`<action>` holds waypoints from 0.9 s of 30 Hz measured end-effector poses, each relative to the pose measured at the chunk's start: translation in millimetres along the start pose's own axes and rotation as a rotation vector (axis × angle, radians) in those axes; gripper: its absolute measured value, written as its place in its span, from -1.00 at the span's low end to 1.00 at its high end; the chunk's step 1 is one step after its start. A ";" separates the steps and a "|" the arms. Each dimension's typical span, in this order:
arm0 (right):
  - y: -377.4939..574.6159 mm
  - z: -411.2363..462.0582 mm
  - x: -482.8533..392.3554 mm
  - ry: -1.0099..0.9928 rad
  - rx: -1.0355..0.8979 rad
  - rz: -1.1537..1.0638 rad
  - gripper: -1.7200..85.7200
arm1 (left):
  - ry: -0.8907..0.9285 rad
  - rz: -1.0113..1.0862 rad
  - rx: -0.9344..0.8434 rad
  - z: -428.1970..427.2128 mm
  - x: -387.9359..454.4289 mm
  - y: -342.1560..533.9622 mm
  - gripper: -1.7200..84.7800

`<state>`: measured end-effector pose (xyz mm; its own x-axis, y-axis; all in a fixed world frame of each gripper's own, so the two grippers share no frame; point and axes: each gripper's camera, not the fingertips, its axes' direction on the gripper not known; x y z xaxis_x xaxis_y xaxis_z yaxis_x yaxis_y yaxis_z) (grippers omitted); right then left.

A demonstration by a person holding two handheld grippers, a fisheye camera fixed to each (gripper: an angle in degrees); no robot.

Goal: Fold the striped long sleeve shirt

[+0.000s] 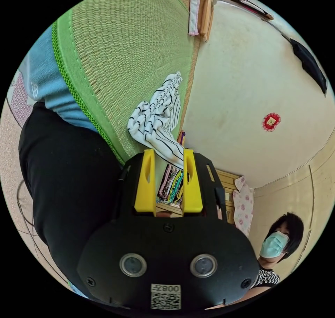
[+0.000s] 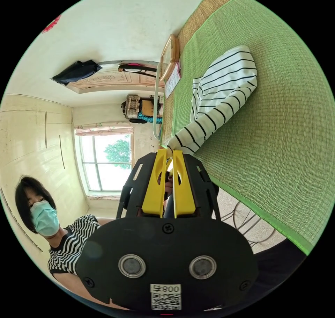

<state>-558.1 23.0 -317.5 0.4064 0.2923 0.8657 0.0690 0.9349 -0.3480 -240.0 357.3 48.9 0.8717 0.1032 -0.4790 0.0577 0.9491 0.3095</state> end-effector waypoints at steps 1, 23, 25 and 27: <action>-0.7 0.2 0.5 0.000 0.000 0.002 -0.91 | -0.009 0.002 0.004 -1.0 -4.5 -0.5 -0.70; 26.1 1.1 65.7 0.023 -0.007 0.100 -0.91 | -0.114 0.030 -0.018 4.7 -33.3 6.5 -0.89; 28.6 1.6 73.6 0.003 0.003 0.104 -0.91 | -0.109 0.035 -0.014 4.2 -31.4 6.1 -0.87; 29.0 1.5 76.8 0.001 0.002 0.099 -0.91 | -0.085 0.034 0.000 2.1 -30.2 5.7 -0.84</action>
<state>-526.3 72.9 -260.5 0.4122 0.3834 0.8265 0.0260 0.9018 -0.4313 -264.9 358.9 66.9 0.9112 0.1097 -0.3970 0.0276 0.9455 0.3245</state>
